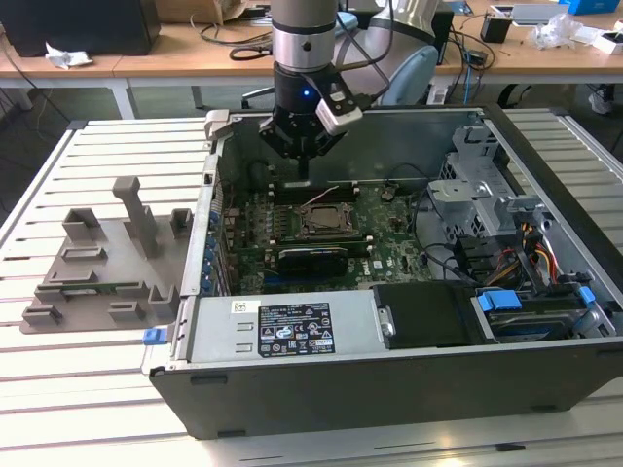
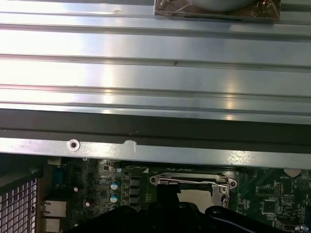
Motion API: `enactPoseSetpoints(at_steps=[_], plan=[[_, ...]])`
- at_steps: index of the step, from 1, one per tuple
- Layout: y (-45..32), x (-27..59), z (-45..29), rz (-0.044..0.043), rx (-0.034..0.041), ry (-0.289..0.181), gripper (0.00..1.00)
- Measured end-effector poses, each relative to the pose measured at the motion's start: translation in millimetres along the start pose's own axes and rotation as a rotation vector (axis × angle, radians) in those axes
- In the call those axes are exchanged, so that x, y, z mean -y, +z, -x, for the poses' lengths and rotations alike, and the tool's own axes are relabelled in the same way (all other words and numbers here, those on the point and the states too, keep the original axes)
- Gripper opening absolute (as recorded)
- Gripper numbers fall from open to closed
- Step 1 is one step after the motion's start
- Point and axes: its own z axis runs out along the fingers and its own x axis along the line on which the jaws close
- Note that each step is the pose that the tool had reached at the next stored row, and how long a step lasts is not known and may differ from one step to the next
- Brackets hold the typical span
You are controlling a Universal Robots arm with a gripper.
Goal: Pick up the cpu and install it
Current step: 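Install the first cpu locking lever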
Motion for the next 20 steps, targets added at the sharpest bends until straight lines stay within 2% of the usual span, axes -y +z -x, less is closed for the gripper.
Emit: enactPoseSetpoints(at_steps=[12,20], plan=[[0.2,0.0,0.2,0.0002,0.0,0.0,0.11],[7.3,0.0,0.3,0.0029,0.0002,0.0,0.11]])
